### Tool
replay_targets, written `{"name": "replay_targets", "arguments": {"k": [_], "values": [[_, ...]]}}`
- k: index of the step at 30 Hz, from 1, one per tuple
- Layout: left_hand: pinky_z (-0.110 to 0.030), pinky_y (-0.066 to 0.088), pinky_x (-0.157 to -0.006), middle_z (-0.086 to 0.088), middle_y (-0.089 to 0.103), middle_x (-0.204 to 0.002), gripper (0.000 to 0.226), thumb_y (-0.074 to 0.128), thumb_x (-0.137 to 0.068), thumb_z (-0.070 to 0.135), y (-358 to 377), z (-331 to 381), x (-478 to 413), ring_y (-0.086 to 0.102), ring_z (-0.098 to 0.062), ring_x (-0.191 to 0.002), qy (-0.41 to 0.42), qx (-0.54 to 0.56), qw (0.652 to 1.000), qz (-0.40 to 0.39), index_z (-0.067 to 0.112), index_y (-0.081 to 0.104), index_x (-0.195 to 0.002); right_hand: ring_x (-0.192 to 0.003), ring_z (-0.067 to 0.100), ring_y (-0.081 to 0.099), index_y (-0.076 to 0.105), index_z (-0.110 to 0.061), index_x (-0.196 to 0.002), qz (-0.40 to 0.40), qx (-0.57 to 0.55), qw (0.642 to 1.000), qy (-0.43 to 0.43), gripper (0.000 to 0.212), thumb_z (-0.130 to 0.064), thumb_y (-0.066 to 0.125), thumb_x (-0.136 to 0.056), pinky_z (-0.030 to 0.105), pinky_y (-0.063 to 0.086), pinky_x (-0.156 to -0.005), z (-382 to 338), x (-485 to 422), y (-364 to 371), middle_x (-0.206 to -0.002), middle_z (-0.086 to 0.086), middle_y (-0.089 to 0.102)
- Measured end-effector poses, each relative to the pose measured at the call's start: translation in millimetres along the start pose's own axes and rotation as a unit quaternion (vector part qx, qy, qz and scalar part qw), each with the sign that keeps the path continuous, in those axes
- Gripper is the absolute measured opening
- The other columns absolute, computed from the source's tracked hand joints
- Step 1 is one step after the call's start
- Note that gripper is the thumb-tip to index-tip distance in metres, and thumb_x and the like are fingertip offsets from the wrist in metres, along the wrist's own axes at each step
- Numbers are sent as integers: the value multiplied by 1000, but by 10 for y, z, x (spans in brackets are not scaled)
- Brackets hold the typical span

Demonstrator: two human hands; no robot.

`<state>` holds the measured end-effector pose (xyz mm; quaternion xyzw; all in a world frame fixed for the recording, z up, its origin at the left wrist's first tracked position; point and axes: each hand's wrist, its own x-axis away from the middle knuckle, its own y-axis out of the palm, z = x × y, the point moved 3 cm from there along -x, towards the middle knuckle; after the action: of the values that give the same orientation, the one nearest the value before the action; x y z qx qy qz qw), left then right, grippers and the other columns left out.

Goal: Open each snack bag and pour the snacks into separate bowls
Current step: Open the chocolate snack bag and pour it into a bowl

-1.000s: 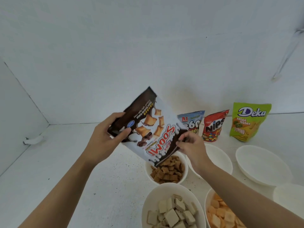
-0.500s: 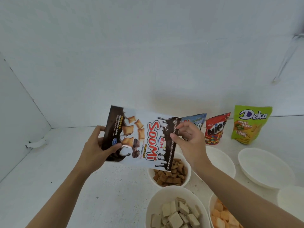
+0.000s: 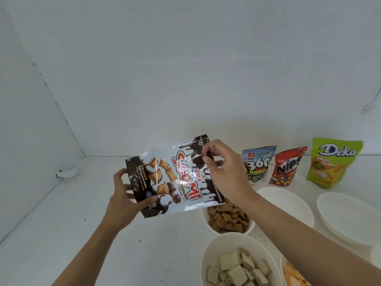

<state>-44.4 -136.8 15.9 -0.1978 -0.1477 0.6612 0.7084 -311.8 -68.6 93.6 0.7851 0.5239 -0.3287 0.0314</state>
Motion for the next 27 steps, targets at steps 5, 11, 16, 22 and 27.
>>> {"name": "replay_targets", "arguments": {"k": [5, 11, 16, 22, 27], "values": [[-36, 59, -76, 2, 63, -115, 96, 91, -64, 40, -219, 17, -61, 71, -16, -88, -8, -58, 998, -19, 32, 32, -140, -98, 0, 59, 63, -16, -99, -3, 30, 999, -41, 23, 6, 60, -92, 19, 54, -75, -146, -82, 109, -99, -9, 65], [-30, 56, -77, 5, 75, -102, 58, 80, -72, 54, -310, -4, -82, 74, -13, -84, -3, -35, 994, -107, 36, 57, -122, -85, 4, 58, 61, -12, -98, -1, 93, 992, -89, 29, 13, 48, -91, 16, 45, -67, -280, -211, 179, -97, 0, 59], [-26, 52, -68, 4, 70, -97, 46, 68, -79, 56, -422, 151, -80, 72, -15, -81, 61, -19, 998, 7, 35, 53, -118, -91, 20, 56, 57, -19, -99, -83, 149, 978, -117, 30, 8, 47, -92, 43, 51, -74, -309, -287, 198, -97, -3, 58], [-22, 48, -84, 15, 61, -116, 38, 52, -93, 57, -413, 669, 13, 59, -3, -109, 253, -55, 965, 48, 37, 51, -125, -95, 9, 52, 60, -23, -101, -234, 167, 946, -152, 21, -3, 54, -97, 32, 47, -80, -439, -176, 408, -96, -13, 59], [-39, 59, -76, -3, 73, -96, 33, 40, -106, 41, -277, 1028, 70, 73, -19, -91, 261, 45, 960, -88, 19, 60, -118, -94, 12, 54, 60, -19, -103, -260, 144, 933, -201, 13, -7, 58, -97, 33, 48, -81, -617, -133, 520, -96, -8, 61]]}}
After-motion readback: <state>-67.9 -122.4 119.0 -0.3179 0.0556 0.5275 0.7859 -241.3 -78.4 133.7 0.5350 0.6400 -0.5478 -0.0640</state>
